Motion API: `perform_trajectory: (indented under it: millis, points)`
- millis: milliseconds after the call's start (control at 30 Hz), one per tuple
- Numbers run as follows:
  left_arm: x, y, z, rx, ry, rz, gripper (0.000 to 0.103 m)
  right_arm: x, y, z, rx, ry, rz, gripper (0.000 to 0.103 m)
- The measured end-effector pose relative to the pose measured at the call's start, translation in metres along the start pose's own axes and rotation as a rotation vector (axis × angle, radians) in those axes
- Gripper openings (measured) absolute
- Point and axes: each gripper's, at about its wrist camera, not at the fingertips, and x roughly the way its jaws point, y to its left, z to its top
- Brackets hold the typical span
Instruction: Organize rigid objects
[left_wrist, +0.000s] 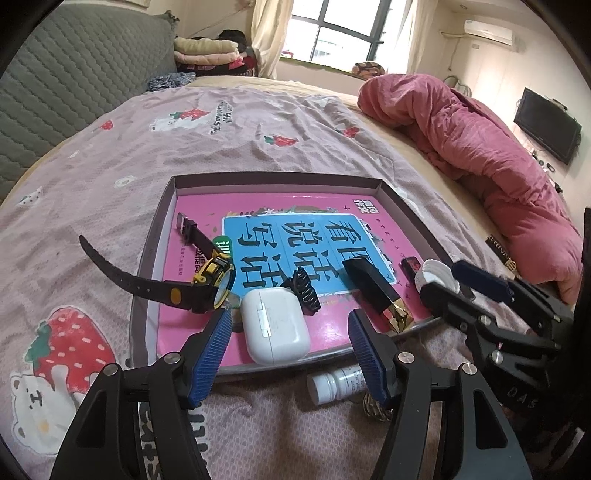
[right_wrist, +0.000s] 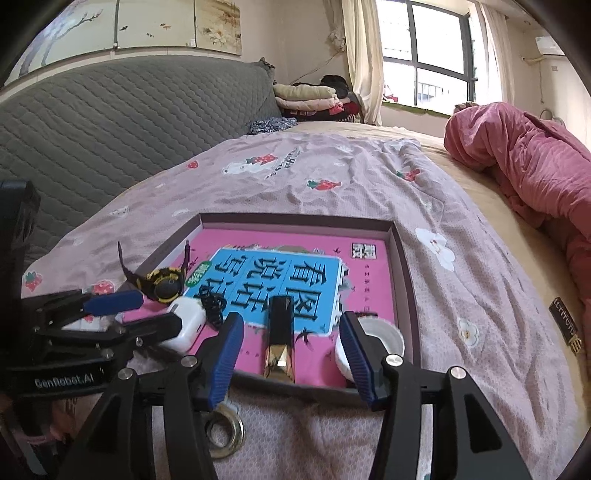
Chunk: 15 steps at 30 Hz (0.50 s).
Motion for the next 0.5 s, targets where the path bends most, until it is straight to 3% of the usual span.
perform_trajectory:
  millis: [500]
  points:
    - [-0.014,-0.003,-0.008,0.014,0.016,0.008,0.068,-0.021,0.023,-0.020,-0.073,0.031,0.029,0.054]
